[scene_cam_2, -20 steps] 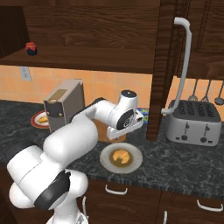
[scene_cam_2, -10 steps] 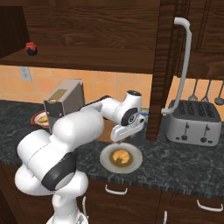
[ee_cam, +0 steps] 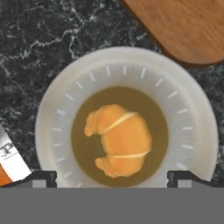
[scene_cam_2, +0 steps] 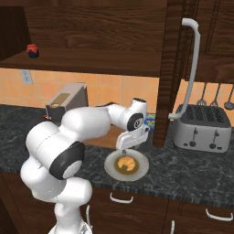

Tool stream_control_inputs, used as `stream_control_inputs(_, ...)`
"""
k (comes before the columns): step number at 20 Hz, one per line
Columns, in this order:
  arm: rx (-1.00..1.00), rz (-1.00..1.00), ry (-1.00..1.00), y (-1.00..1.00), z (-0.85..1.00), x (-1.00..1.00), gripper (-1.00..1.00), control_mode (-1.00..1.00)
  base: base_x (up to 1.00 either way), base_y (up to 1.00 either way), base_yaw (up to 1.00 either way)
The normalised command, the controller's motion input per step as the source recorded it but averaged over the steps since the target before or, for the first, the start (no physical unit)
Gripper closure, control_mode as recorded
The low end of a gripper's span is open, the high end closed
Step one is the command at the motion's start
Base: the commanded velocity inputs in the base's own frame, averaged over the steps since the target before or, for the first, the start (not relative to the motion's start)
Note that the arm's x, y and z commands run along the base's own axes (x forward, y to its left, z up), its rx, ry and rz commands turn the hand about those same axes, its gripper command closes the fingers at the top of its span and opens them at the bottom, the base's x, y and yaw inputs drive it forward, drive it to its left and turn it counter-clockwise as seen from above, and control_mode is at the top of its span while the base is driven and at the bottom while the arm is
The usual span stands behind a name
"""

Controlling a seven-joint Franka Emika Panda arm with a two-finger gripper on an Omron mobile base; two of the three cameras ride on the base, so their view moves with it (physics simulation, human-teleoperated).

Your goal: From the different types of pastries on the counter, select a croissant and place it on the cutting board. Then retrieve a jar of jam from the cabinet and place it alongside the croissant on the cutting board.

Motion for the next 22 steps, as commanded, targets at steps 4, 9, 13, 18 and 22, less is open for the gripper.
stream_control_inputs(4, 0.00, 0.00, -0.02, 0.00, -0.24, 0.00, -1.00, -1.00, 0.00, 0.00, 0.00)
stream_control_inputs(9, -0.02, 0.00, -0.18, 0.00, -0.20, -0.04, -1.00, -1.00, 0.00, 0.00, 0.00)
stream_control_inputs(13, -0.01, 0.00, -0.01, 0.11, -0.11, -0.21, -1.00, -1.00, 0.00, 0.00, 0.00)
stream_control_inputs(18, -0.02, 0.00, 0.00, 0.16, -0.19, -0.06, -1.00, -1.00, 0.00, 0.00, 0.00)
stream_control_inputs(22, 0.00, 0.00, -0.07, 0.00, -0.13, 0.07, -1.00, -1.00, 0.00, 0.00, 0.00)
